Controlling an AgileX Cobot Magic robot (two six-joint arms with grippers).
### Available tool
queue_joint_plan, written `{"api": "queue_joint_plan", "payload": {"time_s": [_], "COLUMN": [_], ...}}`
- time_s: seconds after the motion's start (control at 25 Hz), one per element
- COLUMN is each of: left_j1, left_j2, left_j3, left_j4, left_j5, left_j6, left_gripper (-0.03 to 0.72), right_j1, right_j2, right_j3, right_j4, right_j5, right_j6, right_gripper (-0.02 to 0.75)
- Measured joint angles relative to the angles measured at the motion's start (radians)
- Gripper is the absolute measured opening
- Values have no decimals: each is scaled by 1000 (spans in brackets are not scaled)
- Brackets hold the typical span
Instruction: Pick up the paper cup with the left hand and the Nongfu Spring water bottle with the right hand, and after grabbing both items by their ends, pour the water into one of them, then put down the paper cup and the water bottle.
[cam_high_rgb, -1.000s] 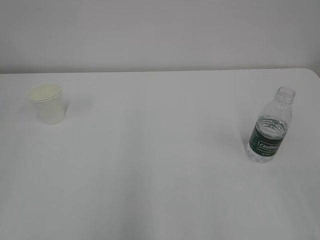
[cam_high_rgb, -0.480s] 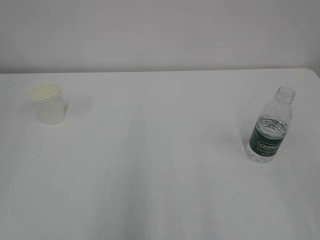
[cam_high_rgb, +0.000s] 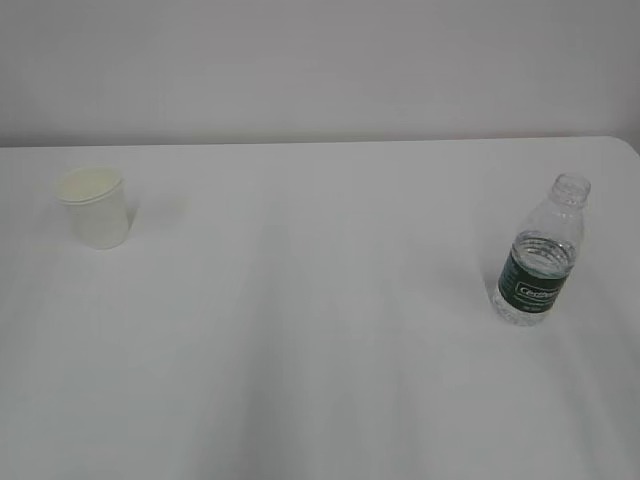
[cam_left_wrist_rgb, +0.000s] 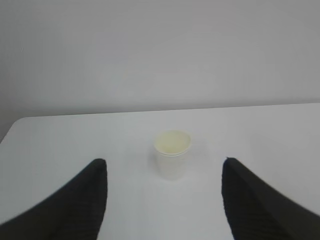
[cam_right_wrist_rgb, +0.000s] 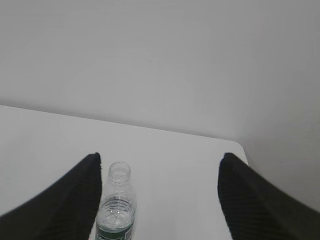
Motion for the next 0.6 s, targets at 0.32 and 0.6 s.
{"api": "queue_joint_plan", "payload": {"time_s": [0.32, 0.6], "left_j1": [0, 0], "left_j2": [75, 156], "left_j3": [0, 0], "left_j4": [2, 8], "left_j5": [-92, -147], "left_j6": [0, 0], "left_gripper": [507, 503], "right_j1": [0, 0], "right_j2": [103, 172], "right_j3": [0, 5], "right_j4": [0, 0], "right_j5": [-88, -182], "right_j6": [0, 0], "right_gripper": [554, 542]}}
